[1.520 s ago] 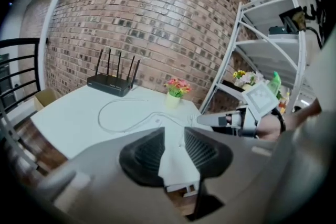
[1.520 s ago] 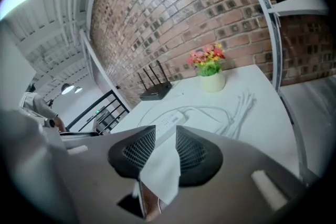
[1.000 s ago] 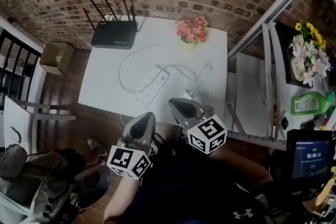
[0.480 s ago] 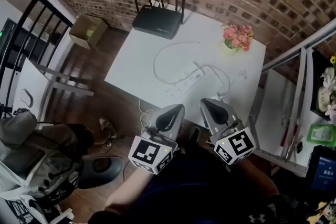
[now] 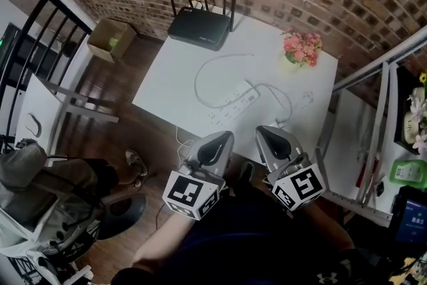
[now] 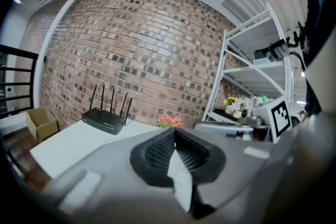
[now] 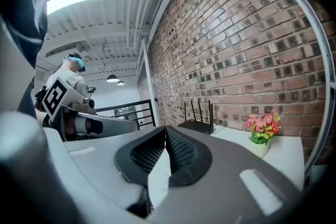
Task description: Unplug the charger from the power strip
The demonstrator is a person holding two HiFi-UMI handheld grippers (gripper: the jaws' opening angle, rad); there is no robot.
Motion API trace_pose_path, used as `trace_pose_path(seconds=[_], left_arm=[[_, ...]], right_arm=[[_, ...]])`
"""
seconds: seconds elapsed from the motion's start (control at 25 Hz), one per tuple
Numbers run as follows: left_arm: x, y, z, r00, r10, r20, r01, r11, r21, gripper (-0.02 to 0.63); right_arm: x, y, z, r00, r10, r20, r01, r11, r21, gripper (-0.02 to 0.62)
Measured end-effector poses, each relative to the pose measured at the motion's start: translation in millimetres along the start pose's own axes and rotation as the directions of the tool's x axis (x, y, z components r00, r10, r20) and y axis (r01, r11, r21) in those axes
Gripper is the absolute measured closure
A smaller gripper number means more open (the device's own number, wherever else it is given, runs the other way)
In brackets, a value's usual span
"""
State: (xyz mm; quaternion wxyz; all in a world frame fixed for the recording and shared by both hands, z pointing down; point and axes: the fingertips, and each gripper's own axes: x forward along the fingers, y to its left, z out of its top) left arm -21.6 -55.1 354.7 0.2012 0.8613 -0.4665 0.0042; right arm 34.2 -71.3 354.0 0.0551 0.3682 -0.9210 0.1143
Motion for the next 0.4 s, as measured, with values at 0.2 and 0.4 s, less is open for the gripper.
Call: trace_pose_path(seconds=[0.2, 0.4], left_arm=[[-1.0, 1.2, -0.6, 1.0, 0.003, -0.006, -0.003, 1.0, -0.001, 0.6], [-1.1, 1.4, -1.8, 1.0, 0.004, -0.009, -0.004, 1.0, -0.003, 0.6]], right_arm=[[-0.6, 0.7, 0.7, 1.0, -0.002, 0.001, 0.002, 1.0, -0.006, 0.583], [-0.4, 0.4, 1.8, 1.0, -0.004, 0.006, 0.004, 1.0, -0.007, 0.583]])
